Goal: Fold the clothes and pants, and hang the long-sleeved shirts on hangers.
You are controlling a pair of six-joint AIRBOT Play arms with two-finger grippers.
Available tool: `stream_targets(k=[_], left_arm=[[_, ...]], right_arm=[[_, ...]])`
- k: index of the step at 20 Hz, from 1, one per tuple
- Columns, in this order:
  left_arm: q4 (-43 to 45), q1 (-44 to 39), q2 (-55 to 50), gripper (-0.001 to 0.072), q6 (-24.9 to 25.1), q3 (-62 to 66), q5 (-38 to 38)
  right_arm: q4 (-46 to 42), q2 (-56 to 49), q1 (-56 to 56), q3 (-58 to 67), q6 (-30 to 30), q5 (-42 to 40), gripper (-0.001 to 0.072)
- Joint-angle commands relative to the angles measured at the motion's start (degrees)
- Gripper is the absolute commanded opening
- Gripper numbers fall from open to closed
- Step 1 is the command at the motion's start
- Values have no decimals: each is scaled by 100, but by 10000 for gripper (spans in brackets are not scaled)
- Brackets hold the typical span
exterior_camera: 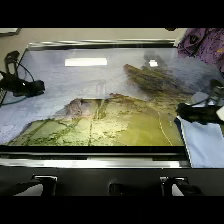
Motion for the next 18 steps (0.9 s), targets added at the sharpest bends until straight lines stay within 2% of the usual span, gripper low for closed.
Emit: stream_targets(k=[1, 5, 18], left_arm=[[286, -520, 855, 13, 332, -1401, 964], [461, -678, 1158, 16, 326, -1624, 1150], [461, -667, 1121, 17, 326, -1626, 1174]], right_arm=[[-59, -136, 1593, 15, -697, -420, 33], [-459, -138, 2413, 15, -697, -544, 33], [-382, -138, 2402, 15, -699, -374, 35]])
